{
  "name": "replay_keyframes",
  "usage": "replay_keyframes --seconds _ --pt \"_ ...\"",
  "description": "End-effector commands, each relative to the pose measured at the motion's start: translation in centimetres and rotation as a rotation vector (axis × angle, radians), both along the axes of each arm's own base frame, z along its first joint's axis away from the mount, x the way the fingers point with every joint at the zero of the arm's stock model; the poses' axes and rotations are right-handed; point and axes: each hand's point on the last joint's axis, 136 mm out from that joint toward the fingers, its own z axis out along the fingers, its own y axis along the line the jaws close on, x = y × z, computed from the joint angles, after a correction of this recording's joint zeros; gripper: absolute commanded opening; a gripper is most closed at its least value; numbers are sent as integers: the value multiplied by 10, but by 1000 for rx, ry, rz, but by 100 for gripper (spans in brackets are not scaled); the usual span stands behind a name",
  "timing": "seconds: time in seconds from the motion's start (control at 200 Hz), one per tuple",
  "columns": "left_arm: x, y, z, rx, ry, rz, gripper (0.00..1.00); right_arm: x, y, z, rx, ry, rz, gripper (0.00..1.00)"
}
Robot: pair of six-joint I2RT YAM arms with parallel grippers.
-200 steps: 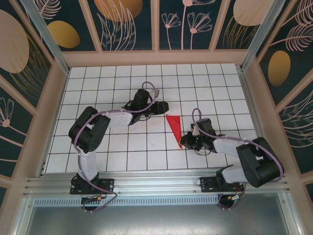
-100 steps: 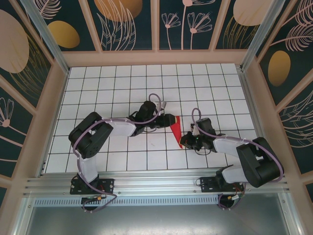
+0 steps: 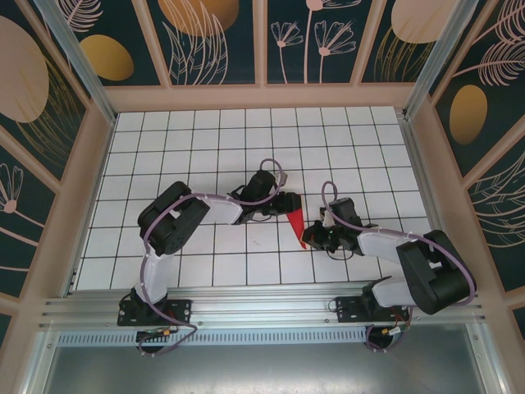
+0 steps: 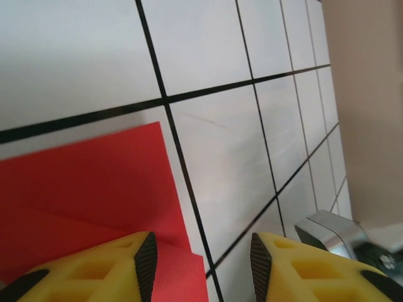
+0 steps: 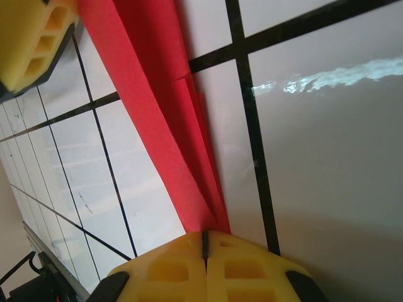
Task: Fold a paper plane with a square sheet of paper (pick it up from the middle)
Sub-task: Fold the wing for the fifth time at the center of the table.
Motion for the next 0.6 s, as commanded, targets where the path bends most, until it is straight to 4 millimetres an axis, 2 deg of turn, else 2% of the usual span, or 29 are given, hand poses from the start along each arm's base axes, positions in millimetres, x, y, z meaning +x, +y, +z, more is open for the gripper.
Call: replay_keyframes --seconds 0.0,0.165,0.595 --pt "10 11 -26 117 -19 23 45 -37 -31 -39 -155 146 -21 6" --pt "24 24 -34 130 -20 55 45 -42 -34 -40 -160 149 -25 6" --pt "65 43 -10 99 -97 68 47 -43 -34 -37 -153 141 -28 6"
